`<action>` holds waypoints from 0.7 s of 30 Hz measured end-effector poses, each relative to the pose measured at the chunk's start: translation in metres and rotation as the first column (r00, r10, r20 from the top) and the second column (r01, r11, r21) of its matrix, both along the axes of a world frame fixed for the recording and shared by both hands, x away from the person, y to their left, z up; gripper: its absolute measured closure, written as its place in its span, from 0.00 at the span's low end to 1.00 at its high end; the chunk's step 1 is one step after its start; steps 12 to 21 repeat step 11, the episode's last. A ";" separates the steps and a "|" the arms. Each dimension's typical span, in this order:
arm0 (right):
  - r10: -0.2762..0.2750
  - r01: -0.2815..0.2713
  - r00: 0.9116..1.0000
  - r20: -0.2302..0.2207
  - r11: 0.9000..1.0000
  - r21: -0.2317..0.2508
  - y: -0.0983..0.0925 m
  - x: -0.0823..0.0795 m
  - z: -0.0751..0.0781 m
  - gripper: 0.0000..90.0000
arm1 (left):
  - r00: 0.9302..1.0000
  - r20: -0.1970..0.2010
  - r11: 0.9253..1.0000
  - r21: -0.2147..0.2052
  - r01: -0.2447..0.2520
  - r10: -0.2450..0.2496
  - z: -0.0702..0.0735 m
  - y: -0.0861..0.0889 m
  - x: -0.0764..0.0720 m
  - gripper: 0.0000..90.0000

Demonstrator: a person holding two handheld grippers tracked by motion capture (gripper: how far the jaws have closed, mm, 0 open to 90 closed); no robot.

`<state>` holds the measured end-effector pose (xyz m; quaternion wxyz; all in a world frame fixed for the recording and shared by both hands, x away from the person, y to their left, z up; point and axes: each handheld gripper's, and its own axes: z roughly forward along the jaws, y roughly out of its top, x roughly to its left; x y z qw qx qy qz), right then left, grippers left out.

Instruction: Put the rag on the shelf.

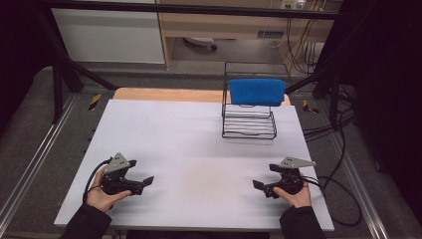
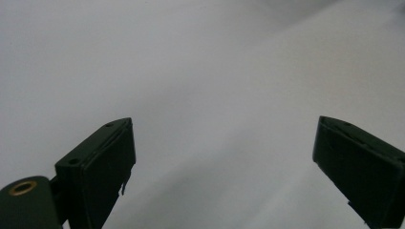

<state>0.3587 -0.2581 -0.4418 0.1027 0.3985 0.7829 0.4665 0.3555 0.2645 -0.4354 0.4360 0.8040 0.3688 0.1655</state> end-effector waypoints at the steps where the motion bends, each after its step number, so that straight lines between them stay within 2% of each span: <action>1: 0.000 0.000 1.000 -0.002 1.000 -0.002 -0.001 -0.001 -0.002 0.01 | 1.000 -0.002 1.000 -0.001 0.000 0.000 -0.002 0.001 -0.001 0.08; 6: 0.010 -0.010 1.000 -0.019 1.000 -0.005 -0.005 -0.003 -0.005 0.01 | 1.000 -0.006 1.000 0.005 -0.002 0.002 -0.007 0.005 -0.004 0.08; 11: 0.017 -0.017 1.000 -0.015 1.000 -0.019 -0.005 -0.003 -0.006 0.01 | 1.000 -0.013 1.000 0.009 -0.005 0.006 -0.011 0.005 -0.005 0.08; 21: 0.017 -0.017 1.000 -0.015 1.000 -0.019 -0.005 -0.003 -0.006 0.01 | 1.000 -0.013 1.000 0.009 -0.005 0.006 -0.011 0.005 -0.005 0.08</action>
